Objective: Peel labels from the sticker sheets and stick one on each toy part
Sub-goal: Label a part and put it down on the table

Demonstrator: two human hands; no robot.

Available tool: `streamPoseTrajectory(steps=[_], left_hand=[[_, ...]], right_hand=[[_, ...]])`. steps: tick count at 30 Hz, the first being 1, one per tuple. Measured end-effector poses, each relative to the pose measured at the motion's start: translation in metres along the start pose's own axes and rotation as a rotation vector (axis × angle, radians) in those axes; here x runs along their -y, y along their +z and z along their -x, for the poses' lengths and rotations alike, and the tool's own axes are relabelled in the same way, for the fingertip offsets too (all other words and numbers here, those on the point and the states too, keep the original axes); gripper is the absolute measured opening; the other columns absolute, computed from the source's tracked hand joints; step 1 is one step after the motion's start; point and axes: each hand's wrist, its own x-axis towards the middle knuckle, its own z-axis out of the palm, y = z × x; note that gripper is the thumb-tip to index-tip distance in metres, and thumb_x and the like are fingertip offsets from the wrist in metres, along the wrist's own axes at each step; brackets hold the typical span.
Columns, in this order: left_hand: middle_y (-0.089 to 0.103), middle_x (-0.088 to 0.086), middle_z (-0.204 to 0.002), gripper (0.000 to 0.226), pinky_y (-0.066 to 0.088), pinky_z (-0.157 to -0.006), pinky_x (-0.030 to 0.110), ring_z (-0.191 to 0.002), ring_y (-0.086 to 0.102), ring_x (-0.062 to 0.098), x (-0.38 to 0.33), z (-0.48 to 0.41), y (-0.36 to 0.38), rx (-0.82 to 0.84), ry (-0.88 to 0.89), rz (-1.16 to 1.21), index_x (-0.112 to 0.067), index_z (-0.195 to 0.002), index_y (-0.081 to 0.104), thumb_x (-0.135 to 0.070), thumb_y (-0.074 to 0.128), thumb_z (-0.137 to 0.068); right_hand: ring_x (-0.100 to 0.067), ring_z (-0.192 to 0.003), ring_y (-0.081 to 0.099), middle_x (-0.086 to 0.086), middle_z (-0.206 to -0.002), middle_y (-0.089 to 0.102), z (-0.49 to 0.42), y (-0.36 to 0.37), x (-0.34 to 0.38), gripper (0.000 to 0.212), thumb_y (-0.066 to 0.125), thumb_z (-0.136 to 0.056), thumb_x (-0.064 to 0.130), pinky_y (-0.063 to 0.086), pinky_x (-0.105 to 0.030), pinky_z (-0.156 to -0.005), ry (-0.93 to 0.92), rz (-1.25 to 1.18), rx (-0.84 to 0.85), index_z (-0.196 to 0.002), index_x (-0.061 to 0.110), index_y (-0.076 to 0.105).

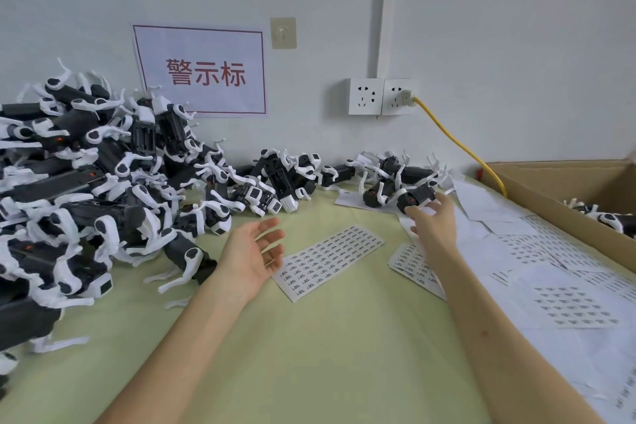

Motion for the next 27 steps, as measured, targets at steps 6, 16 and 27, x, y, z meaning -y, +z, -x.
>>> streamPoseTrajectory(steps=[6,16,27], left_hand=[[0.065,0.001,-0.074,0.026,0.040,-0.061,0.029,-0.062,0.052,0.017,0.001,0.003,0.003,-0.023,0.020,-0.036,-0.015,-0.092,0.068,-0.024,0.047,-0.102],[0.069,-0.002,-0.063,0.026,0.044,-0.052,0.026,-0.049,0.055,0.013,0.003,0.000,0.002,0.000,0.018,-0.029,-0.014,-0.092,0.070,-0.027,0.049,-0.100],[0.069,-0.003,-0.065,0.026,0.043,-0.058,0.026,-0.046,0.056,0.011,0.004,-0.001,0.005,0.000,0.011,-0.011,-0.016,-0.090,0.072,-0.029,0.051,-0.099]], right_hand=[[-0.023,-0.110,0.052,-0.008,-0.138,0.052,0.011,0.009,0.014,0.062,0.062,-0.092,0.010,0.041,-0.034,-0.088,-0.093,0.202,0.003,-0.149,0.013,0.040],[-0.025,-0.123,0.054,-0.006,-0.140,0.055,0.019,0.121,0.052,0.063,0.072,-0.092,0.031,0.037,-0.028,-0.089,-0.401,0.633,0.584,-0.146,0.014,0.043],[-0.035,-0.125,0.054,-0.014,-0.152,0.040,-0.010,0.211,0.026,0.078,0.070,-0.090,0.021,0.047,-0.042,-0.092,-0.569,0.956,0.637,-0.154,0.011,0.026]])
